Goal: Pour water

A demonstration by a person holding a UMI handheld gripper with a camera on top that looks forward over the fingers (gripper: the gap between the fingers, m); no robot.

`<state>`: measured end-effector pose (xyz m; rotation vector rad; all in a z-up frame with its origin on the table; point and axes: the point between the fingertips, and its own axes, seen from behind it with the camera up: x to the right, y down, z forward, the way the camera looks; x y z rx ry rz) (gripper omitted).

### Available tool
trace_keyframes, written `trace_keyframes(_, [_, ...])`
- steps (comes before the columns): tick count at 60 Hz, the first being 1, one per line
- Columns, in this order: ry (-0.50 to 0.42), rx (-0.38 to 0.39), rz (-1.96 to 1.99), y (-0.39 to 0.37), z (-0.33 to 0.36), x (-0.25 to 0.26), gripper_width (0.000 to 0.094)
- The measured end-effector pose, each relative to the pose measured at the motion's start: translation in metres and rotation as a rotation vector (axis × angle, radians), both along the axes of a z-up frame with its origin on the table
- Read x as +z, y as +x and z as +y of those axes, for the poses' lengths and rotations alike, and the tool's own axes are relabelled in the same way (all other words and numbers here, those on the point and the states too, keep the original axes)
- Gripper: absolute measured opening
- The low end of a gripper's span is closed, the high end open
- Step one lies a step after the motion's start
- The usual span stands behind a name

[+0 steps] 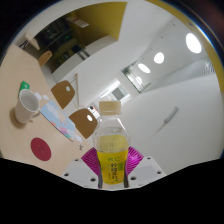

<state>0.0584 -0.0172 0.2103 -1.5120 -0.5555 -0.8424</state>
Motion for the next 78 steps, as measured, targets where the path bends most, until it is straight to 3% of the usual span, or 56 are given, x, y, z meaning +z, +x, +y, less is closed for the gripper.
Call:
trace_keyframes(5, [-0.019,0.052,-0.302,-0.057,0.028,0.026,0.0292])
trace_keyframes(14, [-0.031,0.079,-0.931,-0.14,0.067,0.007,0.0295])
trace_keyframes(23, [-0.158,0.085,-1.301,-0.154,0.079,-0.032,0.0295])
trace_keyframes(26, [-0.189,0.088,-1.347,-0.139,0.066,-0.022,0.0295])
trace_keyframes(32, [-0.197,0.082,-1.341,-0.137,0.066,-0.021,0.0294])
trace_keyframes(40, [-0.108,0.062,-1.019,-0.113,0.046,0.03,0.0297])
trace_keyframes(44, [0.007,0.035,-0.591,-0.104,0.03,0.051,0.03])
trace_keyframes(51, [0.069,0.068,0.301,-0.061,0.001,0.041,0.0298])
trace_keyframes(52, [0.013,0.081,0.385,-0.062,0.012,0.033,0.0298])
trace_keyframes(54, [0.038,0.107,0.598,-0.058,-0.011,0.013,0.03])
trace_keyframes(56, [-0.043,0.122,0.729,-0.061,-0.003,-0.004,0.0298])
trace_keyframes(57, [-0.02,0.133,0.81,-0.061,-0.018,-0.014,0.0298])
trace_keyframes(58, [-0.102,0.124,0.84,-0.067,0.001,-0.033,0.0298])
trace_keyframes(61, [-0.158,0.133,0.931,-0.069,-0.012,-0.057,0.03])
trace_keyframes(78, [-0.359,0.188,0.882,-0.086,-0.058,-0.102,0.0309])
